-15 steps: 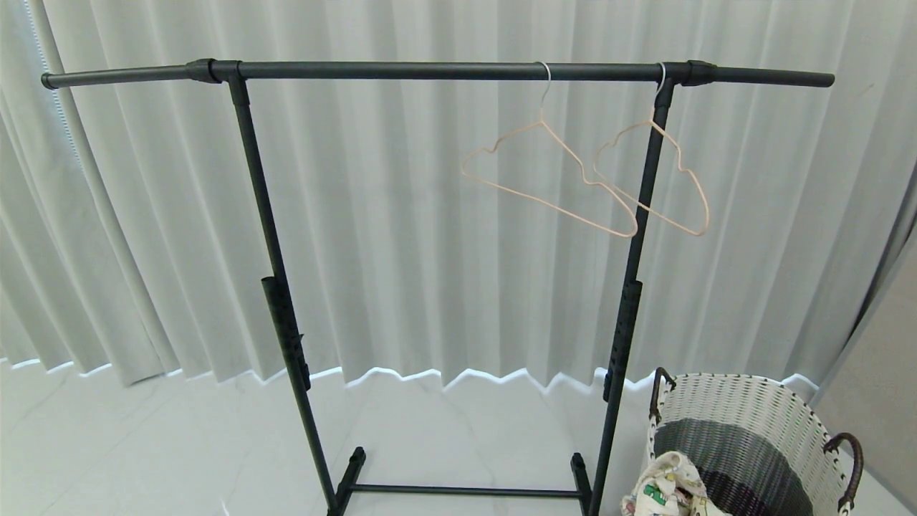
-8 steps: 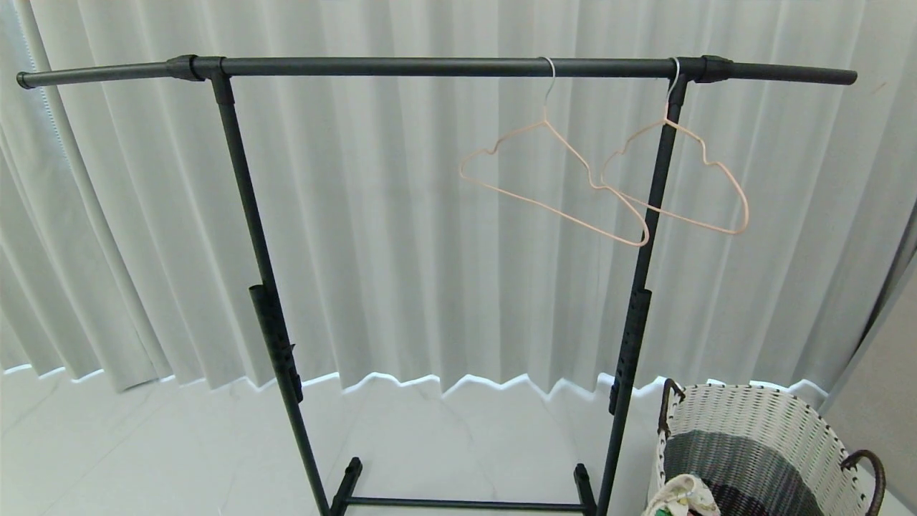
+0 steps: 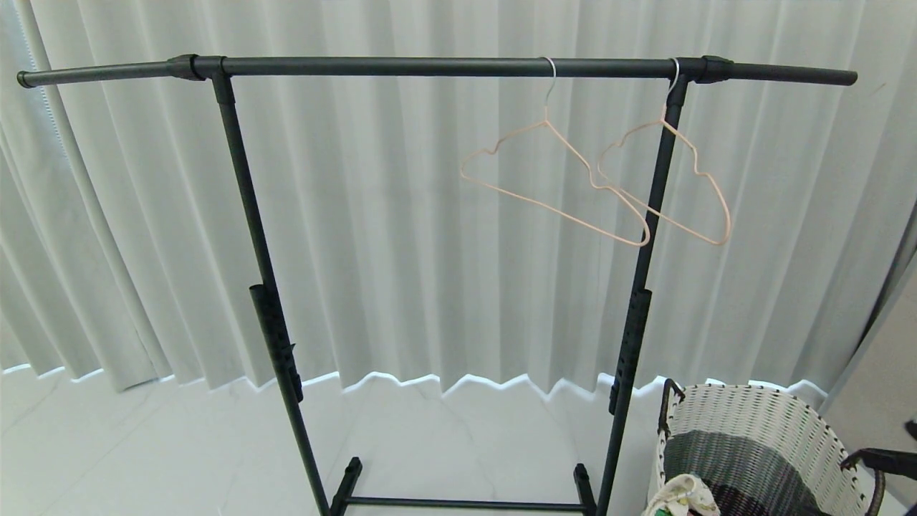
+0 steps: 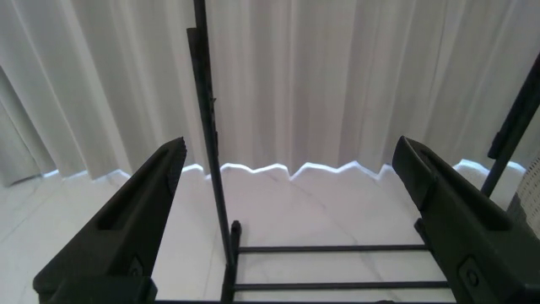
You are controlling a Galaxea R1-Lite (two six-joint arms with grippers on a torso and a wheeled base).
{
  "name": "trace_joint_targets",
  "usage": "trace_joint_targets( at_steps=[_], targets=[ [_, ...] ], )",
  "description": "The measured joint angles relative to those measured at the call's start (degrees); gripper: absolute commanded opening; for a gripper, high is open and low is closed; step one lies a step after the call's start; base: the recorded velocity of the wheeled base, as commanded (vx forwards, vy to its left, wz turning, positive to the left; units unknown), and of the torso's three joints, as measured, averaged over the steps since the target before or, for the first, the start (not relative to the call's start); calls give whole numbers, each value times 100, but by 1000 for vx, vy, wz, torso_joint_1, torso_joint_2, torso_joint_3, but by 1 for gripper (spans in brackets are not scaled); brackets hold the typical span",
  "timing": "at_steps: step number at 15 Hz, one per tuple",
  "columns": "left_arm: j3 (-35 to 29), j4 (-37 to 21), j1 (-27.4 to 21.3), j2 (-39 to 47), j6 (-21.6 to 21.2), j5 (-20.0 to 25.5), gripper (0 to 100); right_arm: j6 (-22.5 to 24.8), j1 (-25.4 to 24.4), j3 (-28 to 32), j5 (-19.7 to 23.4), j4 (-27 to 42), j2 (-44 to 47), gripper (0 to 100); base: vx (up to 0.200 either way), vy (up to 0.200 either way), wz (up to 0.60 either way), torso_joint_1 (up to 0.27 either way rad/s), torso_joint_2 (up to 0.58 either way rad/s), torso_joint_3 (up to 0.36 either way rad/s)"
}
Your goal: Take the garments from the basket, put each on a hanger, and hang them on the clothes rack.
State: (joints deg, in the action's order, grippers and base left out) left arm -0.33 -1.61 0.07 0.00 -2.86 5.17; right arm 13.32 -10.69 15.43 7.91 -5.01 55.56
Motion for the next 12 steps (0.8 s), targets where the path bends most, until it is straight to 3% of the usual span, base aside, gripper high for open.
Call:
trace_joint_targets(
  at_steps=[3,6,12],
  targets=[
    [0,2,2,0,-11,2,100,844,201,-325,7,-1273,2061,100,0,0,0,0,0,0],
    [0,0,-2,0,11,0,100,1385,325,-916,5,-2493,3713,100,0,0,0,0,0,0],
    [-2,-5,2,0,7,2,100,1585,535,-911,-9,-3112,5494,100,0,0,0,0,0,0]
  ],
)
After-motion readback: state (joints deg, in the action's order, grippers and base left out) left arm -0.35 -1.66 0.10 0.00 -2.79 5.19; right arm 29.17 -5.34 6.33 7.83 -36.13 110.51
